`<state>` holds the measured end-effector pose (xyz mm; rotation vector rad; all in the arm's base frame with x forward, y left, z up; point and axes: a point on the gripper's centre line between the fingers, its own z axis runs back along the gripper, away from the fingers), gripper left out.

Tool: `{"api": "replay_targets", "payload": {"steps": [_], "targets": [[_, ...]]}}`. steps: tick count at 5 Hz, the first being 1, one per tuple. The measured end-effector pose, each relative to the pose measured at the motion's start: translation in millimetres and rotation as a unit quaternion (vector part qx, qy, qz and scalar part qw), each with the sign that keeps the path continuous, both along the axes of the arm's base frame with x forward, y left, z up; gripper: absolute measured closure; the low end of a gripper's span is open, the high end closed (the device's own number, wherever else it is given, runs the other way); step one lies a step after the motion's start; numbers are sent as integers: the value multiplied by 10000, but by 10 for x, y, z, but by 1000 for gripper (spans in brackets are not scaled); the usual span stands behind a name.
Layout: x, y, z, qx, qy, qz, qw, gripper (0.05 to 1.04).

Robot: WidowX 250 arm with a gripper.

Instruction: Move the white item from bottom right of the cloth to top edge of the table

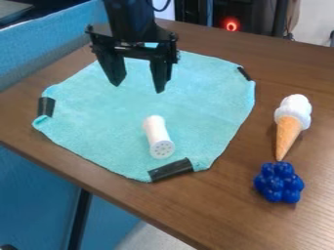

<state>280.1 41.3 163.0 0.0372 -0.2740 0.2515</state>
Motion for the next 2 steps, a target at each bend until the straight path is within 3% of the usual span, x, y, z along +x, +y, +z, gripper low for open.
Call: {"api": "replay_targets", "payload": {"steps": [1, 2], "targets": [[-158, -79, -120, 61, -75, 129, 9999, 83], [-204, -138, -303, 315, 9, 213, 9993, 83]]}}
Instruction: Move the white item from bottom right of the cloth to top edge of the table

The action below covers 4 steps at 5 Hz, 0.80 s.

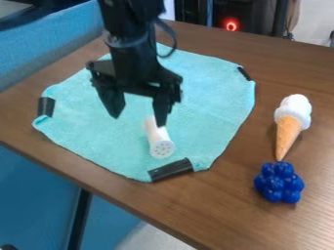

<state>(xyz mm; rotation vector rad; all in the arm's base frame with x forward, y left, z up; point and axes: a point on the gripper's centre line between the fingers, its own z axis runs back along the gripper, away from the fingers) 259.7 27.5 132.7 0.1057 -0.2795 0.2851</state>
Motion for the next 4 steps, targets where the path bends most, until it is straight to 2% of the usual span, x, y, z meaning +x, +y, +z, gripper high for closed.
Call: {"api": "replay_targets", "payload": {"steps": [1, 3, 4], "targets": [[-8, -5, -155, -71, 67, 206, 9997, 83], [-75, 57, -245, -393, 128, 799, 9959, 83], [-91, 55, -268, -402, 98, 747, 9963, 83]]}}
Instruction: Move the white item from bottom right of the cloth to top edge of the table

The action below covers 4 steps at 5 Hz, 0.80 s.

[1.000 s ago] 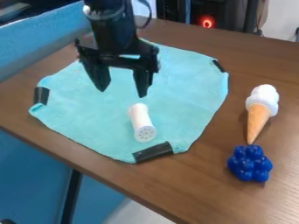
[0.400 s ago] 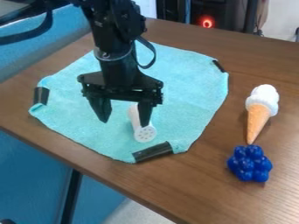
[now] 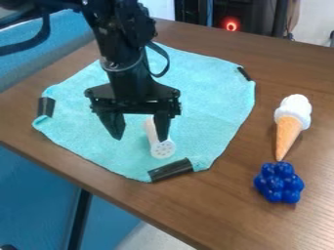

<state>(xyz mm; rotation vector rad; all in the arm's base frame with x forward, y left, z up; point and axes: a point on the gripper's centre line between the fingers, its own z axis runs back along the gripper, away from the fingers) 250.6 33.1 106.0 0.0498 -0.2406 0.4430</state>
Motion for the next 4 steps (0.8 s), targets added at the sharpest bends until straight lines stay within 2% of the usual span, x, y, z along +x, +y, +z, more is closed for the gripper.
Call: {"api": "replay_targets", "payload": {"steps": [1, 2, 3, 4], "targets": [[49, 78, -60, -46, -25, -90, 9999, 77], [75, 172, -266, -133, 344, -139, 9992, 81], [93, 256, -275, -103, 427, -37, 9990, 118], [111, 266, -267, -106, 431, 14, 9990, 386]]}}
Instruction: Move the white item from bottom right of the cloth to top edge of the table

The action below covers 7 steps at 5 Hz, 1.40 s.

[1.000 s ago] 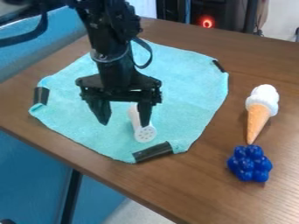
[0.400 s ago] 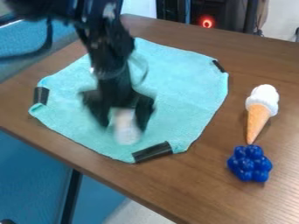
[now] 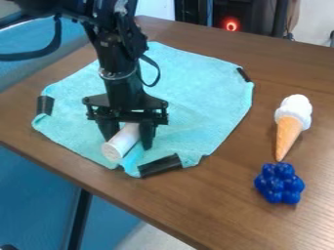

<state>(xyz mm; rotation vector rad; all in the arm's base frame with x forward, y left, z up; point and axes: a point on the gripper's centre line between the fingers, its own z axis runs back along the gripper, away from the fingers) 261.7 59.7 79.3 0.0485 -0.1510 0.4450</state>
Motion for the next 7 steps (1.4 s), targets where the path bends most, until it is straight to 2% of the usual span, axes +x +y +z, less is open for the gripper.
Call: {"api": "replay_targets", "payload": {"steps": [1, 2, 3, 4, 5, 6, 7], "targets": [[-13, 10, 11, 42, 76, -109, 9999, 512], [-8, -4, 119, 103, 96, -308, 9994, 513], [106, -103, 388, 428, 55, -734, 9964, 512], [152, -207, 534, 458, 195, -1051, 9932, 513], [207, -340, 455, 405, 326, -1366, 9893, 513], [298, -505, 251, 289, 410, -1672, 9846, 513], [392, -616, 142, 156, 269, -1880, 9817, 513]]}}
